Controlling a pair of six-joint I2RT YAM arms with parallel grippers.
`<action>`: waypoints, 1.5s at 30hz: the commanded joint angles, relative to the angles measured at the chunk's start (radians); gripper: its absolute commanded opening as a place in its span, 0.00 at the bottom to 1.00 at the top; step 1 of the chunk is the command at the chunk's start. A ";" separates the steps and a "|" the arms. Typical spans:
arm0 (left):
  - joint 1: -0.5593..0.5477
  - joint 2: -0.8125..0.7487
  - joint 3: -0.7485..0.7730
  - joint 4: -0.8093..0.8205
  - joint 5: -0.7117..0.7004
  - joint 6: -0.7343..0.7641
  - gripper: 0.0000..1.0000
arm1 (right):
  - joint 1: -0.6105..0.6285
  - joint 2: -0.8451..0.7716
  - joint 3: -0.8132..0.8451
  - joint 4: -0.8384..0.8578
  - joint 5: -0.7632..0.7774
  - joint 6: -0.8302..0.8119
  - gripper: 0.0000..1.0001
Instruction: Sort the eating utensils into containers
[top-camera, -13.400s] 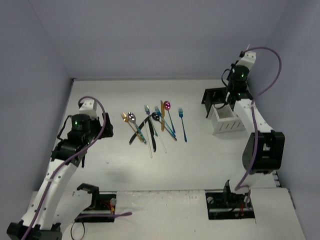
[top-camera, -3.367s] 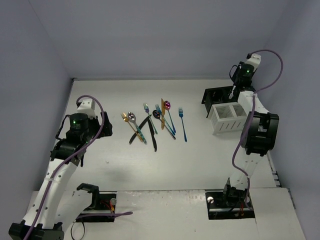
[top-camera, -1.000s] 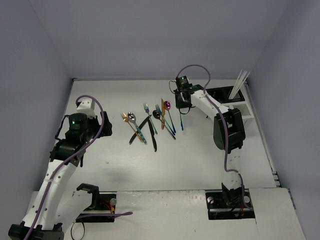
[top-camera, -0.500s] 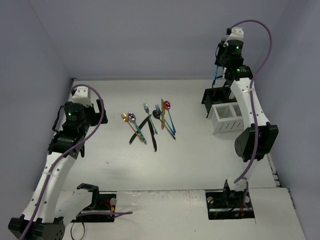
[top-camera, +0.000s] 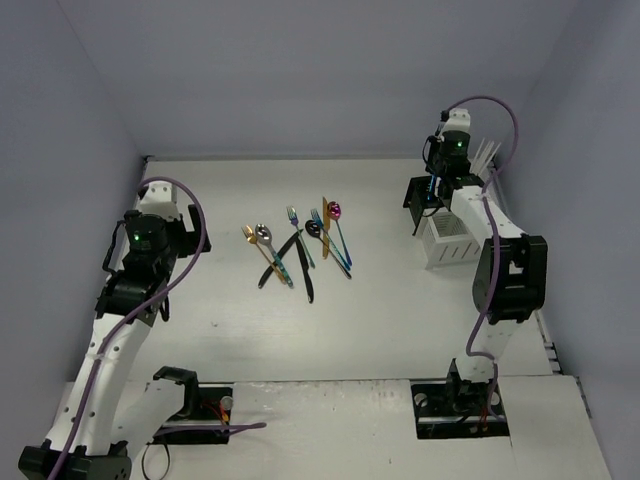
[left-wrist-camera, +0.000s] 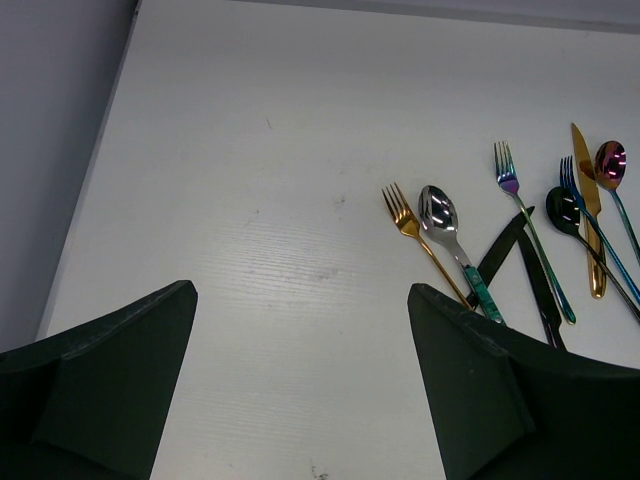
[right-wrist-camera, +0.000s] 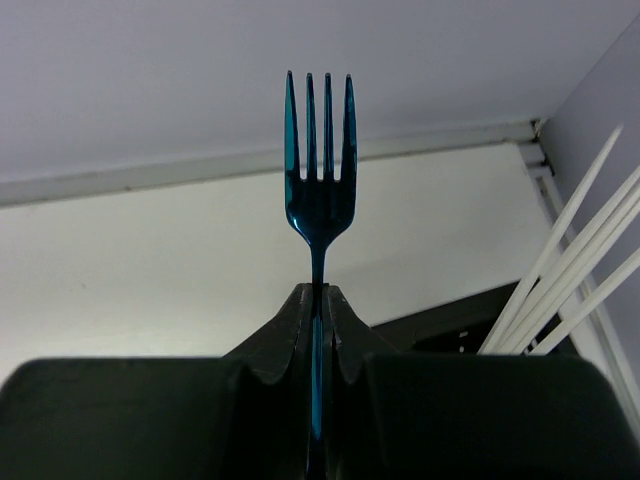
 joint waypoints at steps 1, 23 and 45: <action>0.006 -0.002 0.005 0.066 0.014 0.003 0.85 | -0.002 -0.030 -0.047 0.206 0.002 0.011 0.00; 0.006 0.015 0.004 0.059 0.088 -0.019 0.85 | 0.279 -0.283 -0.089 -0.203 -0.021 0.043 0.42; 0.006 0.048 0.015 0.037 0.098 -0.025 0.85 | 0.509 0.113 0.049 -0.523 -0.199 0.053 0.30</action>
